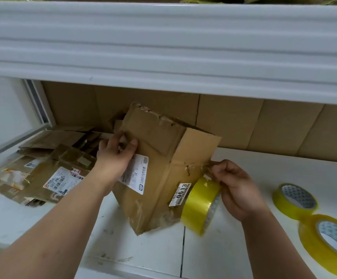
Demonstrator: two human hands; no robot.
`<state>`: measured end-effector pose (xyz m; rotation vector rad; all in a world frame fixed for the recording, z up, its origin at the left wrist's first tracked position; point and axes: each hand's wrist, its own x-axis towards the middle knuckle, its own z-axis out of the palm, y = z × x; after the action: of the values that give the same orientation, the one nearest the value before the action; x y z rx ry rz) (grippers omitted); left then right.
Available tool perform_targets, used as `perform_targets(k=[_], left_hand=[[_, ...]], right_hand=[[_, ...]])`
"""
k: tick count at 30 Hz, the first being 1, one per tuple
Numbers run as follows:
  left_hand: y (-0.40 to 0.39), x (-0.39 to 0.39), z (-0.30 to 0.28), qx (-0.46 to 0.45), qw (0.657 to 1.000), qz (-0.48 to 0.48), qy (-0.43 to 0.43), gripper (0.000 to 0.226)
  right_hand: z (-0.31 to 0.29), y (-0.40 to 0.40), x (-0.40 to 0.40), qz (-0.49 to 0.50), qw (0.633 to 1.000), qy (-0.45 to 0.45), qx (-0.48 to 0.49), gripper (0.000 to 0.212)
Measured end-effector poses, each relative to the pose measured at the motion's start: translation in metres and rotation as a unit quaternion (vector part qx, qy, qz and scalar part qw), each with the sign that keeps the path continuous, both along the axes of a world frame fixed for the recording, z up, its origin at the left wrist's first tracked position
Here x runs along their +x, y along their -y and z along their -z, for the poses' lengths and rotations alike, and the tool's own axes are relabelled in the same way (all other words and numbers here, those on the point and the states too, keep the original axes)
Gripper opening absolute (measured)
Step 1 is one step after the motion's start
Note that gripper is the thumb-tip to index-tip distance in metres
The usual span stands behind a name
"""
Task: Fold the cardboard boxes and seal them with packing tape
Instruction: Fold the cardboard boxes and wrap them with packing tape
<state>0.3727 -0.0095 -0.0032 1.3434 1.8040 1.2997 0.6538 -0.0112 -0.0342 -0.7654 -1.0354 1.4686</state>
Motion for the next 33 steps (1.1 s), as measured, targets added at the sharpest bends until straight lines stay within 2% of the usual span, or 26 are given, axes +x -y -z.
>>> perform_targets(k=[2, 5, 8, 9, 12, 14, 17, 22, 25, 27, 29, 33], left_hand=[[0.01, 0.006, -0.007, 0.018, 0.995, 0.056, 0.081, 0.055], [0.024, 0.019, -0.016, 0.011, 0.967, 0.168, 0.192, 0.063], [0.028, 0.018, -0.01, -0.024, 0.955, 0.206, 0.212, 0.108], [0.03, 0.016, -0.008, -0.024, 0.956, 0.215, 0.196, 0.106], [0.035, 0.009, 0.0, -0.031, 0.954, 0.244, 0.172, 0.058], [0.031, 0.007, 0.009, -0.028, 0.965, 0.211, 0.151, 0.052], [0.022, 0.009, 0.012, -0.005, 0.982, 0.154, 0.114, 0.042], [-0.006, 0.003, 0.017, 0.039, 0.997, 0.061, 0.026, 0.019], [-0.03, -0.004, 0.017, 0.028, 0.998, -0.016, -0.063, 0.023], [-0.045, -0.008, 0.016, 0.028, 0.994, -0.045, -0.091, 0.015], [-0.058, -0.008, 0.015, 0.03, 0.998, -0.04, -0.042, 0.023], [-0.08, -0.001, 0.012, 0.012, 0.992, -0.002, 0.124, 0.018]], right_hand=[[-0.003, 0.003, -0.002, -0.02, 1.0, -0.021, 0.011, 0.014], [-0.01, 0.007, -0.004, -0.045, 0.997, -0.053, 0.019, 0.015], [-0.015, 0.009, -0.004, -0.031, 0.998, -0.054, 0.033, 0.014], [-0.015, 0.01, -0.004, -0.024, 0.998, -0.033, 0.038, 0.009], [-0.007, 0.013, -0.007, 0.002, 0.996, 0.081, 0.023, 0.01], [0.002, 0.014, -0.012, 0.004, 0.99, 0.142, 0.018, 0.019], [0.007, 0.01, -0.021, 0.002, 0.985, 0.17, 0.017, 0.028], [-0.006, -0.017, -0.044, 0.008, 0.978, 0.21, 0.014, 0.031], [-0.014, -0.036, -0.061, 0.022, 0.974, 0.226, 0.002, 0.033], [-0.016, -0.051, -0.071, 0.043, 0.969, 0.243, -0.004, 0.026], [-0.017, -0.064, -0.08, 0.07, 0.962, 0.264, -0.009, 0.019], [-0.014, -0.08, -0.088, 0.112, 0.952, 0.283, -0.021, 0.015]])
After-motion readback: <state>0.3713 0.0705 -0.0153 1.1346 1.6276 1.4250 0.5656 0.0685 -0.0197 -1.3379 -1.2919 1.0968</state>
